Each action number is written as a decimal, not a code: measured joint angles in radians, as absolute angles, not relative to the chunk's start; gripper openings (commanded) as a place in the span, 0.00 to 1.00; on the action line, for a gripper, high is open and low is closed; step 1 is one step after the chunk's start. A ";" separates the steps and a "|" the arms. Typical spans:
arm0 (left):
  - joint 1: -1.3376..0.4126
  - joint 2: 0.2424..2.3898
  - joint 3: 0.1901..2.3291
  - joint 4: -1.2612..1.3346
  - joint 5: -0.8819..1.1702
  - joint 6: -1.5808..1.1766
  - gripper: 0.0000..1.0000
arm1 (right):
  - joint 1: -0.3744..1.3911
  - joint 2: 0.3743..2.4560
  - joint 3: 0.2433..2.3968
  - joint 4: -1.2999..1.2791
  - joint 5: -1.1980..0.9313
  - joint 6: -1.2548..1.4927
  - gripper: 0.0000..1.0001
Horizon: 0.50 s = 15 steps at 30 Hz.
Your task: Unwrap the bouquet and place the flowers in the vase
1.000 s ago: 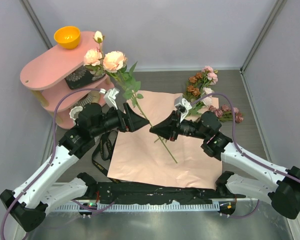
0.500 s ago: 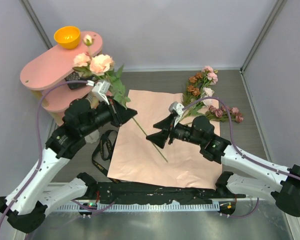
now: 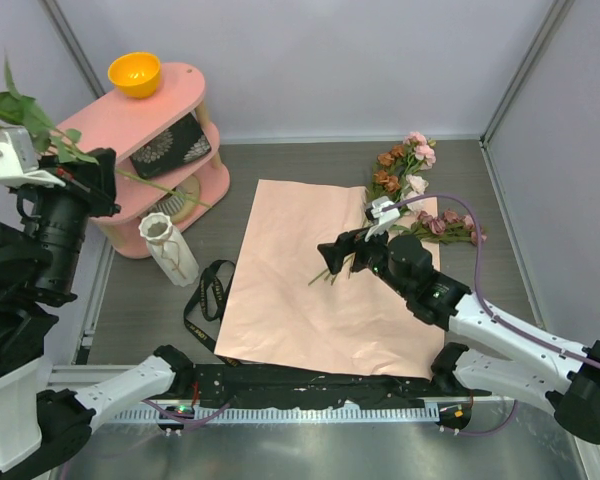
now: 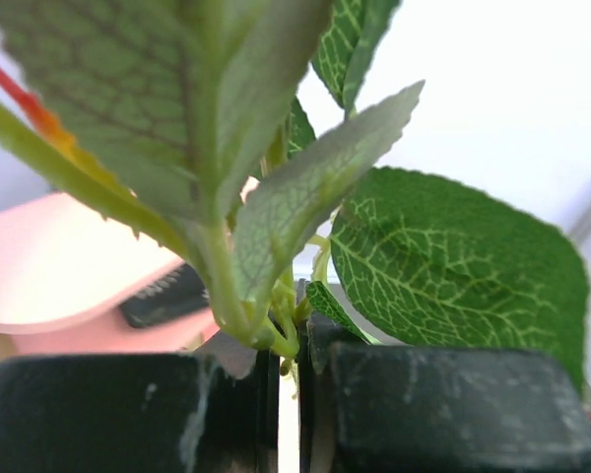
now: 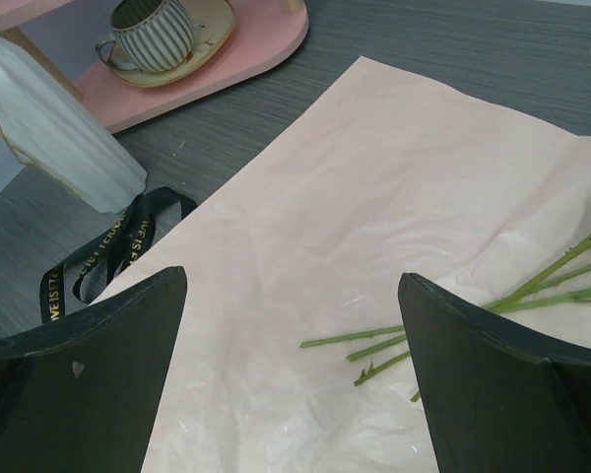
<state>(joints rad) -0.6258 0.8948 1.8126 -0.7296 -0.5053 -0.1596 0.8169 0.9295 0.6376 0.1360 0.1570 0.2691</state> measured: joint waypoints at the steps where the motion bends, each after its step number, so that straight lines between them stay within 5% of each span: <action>1: -0.625 0.906 1.851 -0.737 -0.533 -0.141 0.00 | 0.817 0.933 0.638 0.134 0.162 0.271 0.95; 15: -0.625 0.888 1.782 -0.731 -0.779 0.032 0.00 | 0.817 0.970 0.637 0.134 0.174 0.273 0.95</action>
<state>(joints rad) -0.6254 0.8875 1.7824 -0.7311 -0.7792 0.0319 0.8169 0.9695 0.6369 0.1337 0.1741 0.2729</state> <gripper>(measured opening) 0.074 0.946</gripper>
